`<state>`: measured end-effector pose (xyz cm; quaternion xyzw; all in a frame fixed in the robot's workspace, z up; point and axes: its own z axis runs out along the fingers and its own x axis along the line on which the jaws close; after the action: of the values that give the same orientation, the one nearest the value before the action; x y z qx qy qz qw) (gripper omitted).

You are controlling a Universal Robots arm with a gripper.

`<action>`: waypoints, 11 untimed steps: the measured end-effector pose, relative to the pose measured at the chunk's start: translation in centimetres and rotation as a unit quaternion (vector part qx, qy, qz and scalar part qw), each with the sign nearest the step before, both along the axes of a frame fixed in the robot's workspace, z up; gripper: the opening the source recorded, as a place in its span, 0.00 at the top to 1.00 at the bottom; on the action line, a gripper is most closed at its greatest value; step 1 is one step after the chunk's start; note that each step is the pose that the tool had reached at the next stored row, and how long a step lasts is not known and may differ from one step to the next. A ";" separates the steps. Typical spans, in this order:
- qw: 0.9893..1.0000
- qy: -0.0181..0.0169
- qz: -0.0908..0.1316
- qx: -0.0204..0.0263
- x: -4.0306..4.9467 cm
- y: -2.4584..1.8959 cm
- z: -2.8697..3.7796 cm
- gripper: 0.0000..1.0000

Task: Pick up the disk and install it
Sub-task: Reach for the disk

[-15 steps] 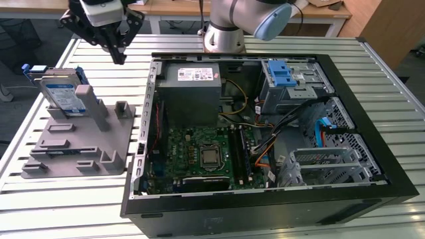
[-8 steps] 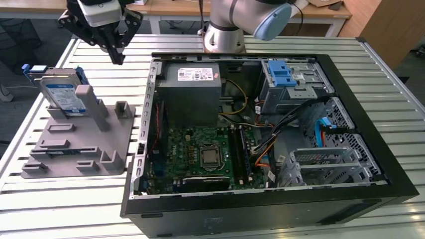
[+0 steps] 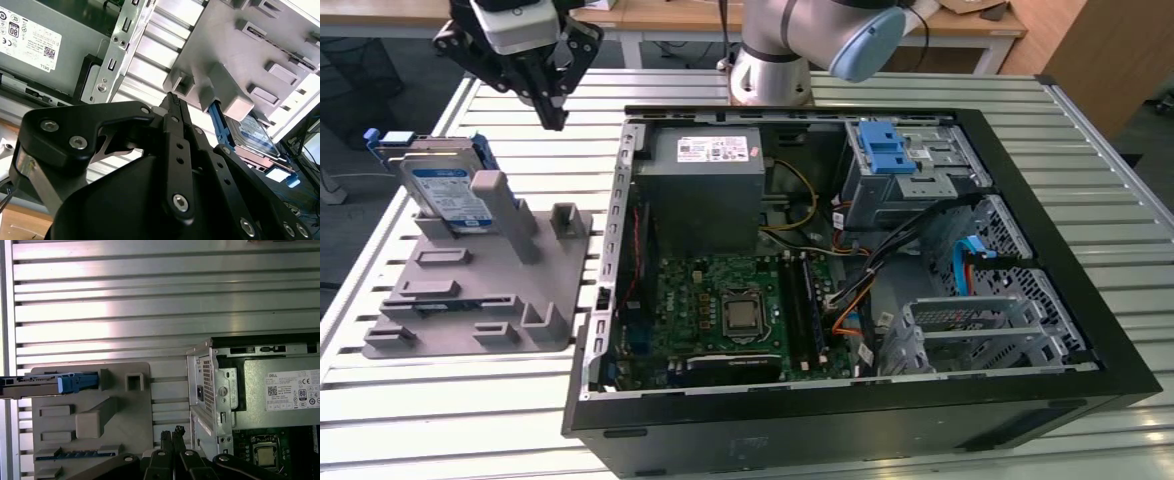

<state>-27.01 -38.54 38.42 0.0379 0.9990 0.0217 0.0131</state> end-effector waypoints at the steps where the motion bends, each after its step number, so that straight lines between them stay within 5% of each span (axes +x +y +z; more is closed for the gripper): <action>1: 1.000 0.000 0.000 0.000 -0.03 0.00 0.00 0.85; 11: 1.000 0.000 0.000 0.000 -0.41 0.00 -0.08 0.85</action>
<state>-27.42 -38.54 38.35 0.0379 0.9990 0.0217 0.0131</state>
